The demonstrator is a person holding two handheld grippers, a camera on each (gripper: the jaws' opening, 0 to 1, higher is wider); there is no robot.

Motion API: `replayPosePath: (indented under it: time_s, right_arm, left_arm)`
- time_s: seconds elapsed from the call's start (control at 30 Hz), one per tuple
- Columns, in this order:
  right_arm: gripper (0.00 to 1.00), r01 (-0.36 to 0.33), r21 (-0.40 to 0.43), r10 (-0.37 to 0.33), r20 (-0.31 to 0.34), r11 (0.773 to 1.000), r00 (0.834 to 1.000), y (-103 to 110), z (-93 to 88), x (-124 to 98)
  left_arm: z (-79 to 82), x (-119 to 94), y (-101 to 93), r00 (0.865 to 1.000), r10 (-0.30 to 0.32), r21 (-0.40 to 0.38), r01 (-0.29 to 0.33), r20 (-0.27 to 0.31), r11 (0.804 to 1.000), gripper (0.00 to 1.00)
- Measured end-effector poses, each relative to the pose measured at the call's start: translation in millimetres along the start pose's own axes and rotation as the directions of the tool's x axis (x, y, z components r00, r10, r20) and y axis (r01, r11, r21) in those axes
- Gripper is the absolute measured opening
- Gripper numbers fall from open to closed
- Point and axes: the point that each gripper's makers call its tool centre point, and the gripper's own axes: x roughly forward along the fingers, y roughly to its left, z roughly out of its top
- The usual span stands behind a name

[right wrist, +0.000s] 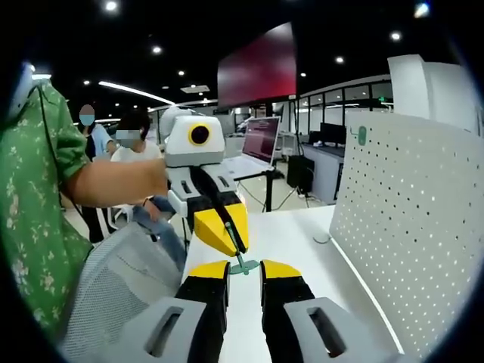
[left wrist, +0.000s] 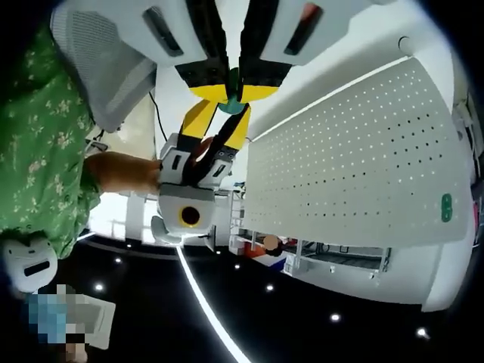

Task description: Insert the hook assembly into the mounting plate slot until the hook locks in place.

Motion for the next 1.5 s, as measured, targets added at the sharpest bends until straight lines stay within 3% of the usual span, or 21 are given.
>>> replayPosePath:
  time_s: [0.4,0.5,0.8,0.9,1.13,1.37,1.5]
  right_arm:
    - [0.15,0.015,-0.054,-0.018,-0.055,0.998,0.998,1.5,-3.1,0.2]
    - [0.09,0.019,-0.036,-0.02,-0.035,0.999,0.999,-0.2,4.8,-3.4]
    - [0.09,0.018,-0.058,-0.021,-0.051,0.998,0.998,-0.7,-0.1,-2.5]
    - [0.15,0.016,-0.045,-0.019,-0.054,0.999,0.998,-1.7,-1.1,-3.0]
    - [0.19,-0.013,-0.045,0.01,-0.048,0.999,0.999,0.5,-3.4,-2.9]
    - [0.2,-0.115,-0.094,0.111,-0.04,0.989,0.993,19.2,-2.8,-2.7]
    - [0.18,-0.136,-0.124,0.132,-0.046,0.983,0.99,24.9,-3.0,-2.1]
  left_arm:
    - [-5.3,2.3,-3.4,0.997,0.015,0.101,-0.007,-0.075,0.995,0.04]
    - [-13.3,3.4,-2.8,0.991,0.032,0.144,-0.014,-0.127,0.99,0.04]
    - [-13.4,3.2,2.1,0.993,0.05,0.151,-0.033,-0.109,0.988,0.03]
    - [-12.4,2.5,2.6,0.993,0.047,0.151,-0.031,-0.106,0.988,0.03]
    - [-9.0,2.6,-2.6,0.996,0.011,0.166,0.004,-0.093,0.986,0.03]
    - [-3.2,0.9,-24.0,0.993,-0.094,0.218,0.107,-0.068,0.97,0.03]
    - [-4.2,1.1,-28.1,0.99,-0.116,0.226,0.131,-0.079,0.965,0.03]
